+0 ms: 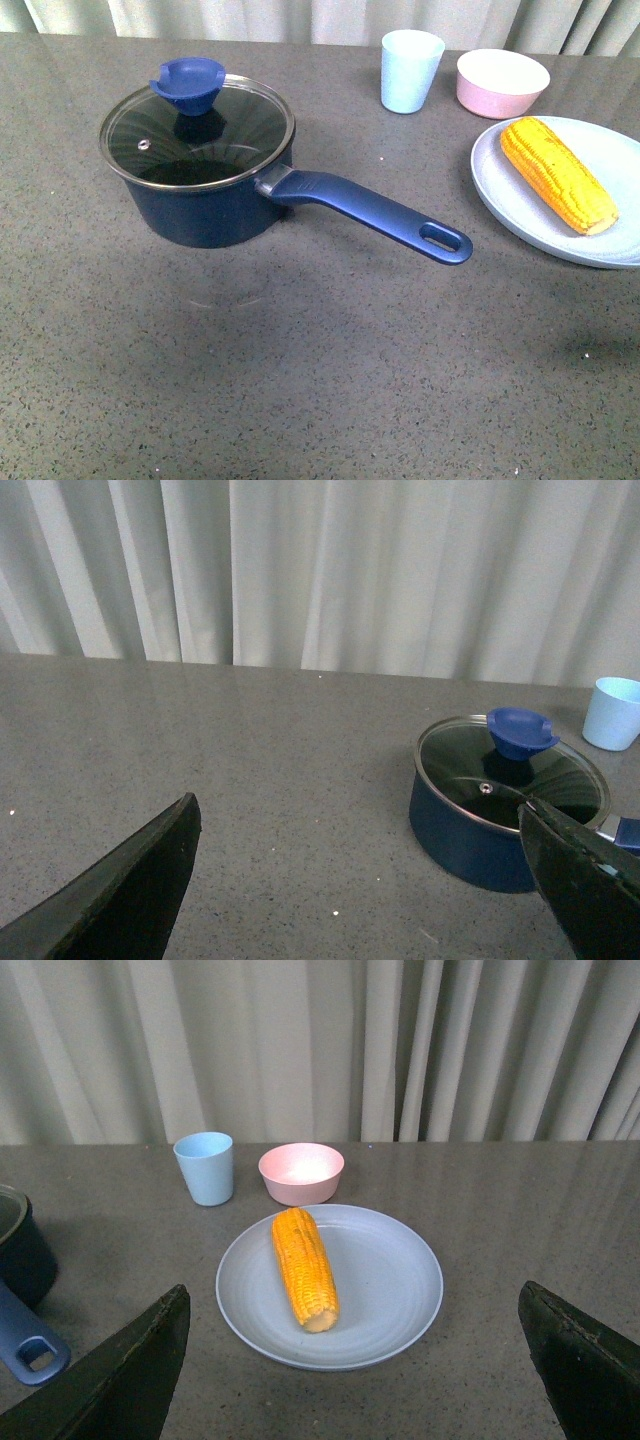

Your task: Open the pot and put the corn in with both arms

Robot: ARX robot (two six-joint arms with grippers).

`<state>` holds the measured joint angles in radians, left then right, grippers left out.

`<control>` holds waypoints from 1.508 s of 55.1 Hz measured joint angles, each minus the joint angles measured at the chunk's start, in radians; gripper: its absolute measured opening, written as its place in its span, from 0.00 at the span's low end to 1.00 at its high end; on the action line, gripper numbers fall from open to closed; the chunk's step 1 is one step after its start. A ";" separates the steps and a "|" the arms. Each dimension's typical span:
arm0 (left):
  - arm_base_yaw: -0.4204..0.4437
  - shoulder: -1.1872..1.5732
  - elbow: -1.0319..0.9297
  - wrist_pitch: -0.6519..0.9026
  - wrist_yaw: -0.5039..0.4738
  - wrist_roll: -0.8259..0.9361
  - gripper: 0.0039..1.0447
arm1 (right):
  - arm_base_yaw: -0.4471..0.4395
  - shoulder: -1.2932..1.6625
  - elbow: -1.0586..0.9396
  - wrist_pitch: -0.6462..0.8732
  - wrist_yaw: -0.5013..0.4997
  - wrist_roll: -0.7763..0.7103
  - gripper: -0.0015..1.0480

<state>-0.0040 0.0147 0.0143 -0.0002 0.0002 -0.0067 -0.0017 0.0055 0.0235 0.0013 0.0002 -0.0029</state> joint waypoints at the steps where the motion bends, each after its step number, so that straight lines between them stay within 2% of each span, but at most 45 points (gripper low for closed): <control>1: 0.000 0.000 0.000 0.000 0.000 0.000 0.92 | 0.000 0.000 0.000 0.000 0.000 0.000 0.91; 37: 0.000 0.002 0.001 -0.002 -0.004 0.000 0.92 | 0.000 0.000 0.000 0.000 0.000 0.000 0.91; 41: -0.034 0.100 0.070 -0.172 -0.099 -0.044 0.92 | 0.000 0.000 0.000 0.000 0.000 0.000 0.91; 43: -0.048 0.229 0.114 -0.201 -0.124 -0.060 0.92 | 0.000 0.000 0.000 0.000 0.000 0.000 0.91; 51: -0.088 0.620 0.178 0.098 -0.097 -0.085 0.92 | 0.000 0.000 0.000 0.000 0.000 0.000 0.91; 65: -0.142 1.073 0.306 0.512 -0.007 -0.096 0.92 | 0.000 0.000 0.000 0.000 0.000 0.000 0.91; 74: -0.159 1.343 0.421 0.658 0.024 -0.100 0.92 | 0.000 0.000 0.000 0.000 0.000 0.000 0.91; 83: -0.180 1.515 0.502 0.721 0.052 -0.095 0.92 | 0.000 0.000 0.000 0.000 0.000 0.000 0.91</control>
<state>-0.1844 1.5295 0.5163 0.7208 0.0521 -0.1017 -0.0017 0.0051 0.0235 0.0010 -0.0002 -0.0029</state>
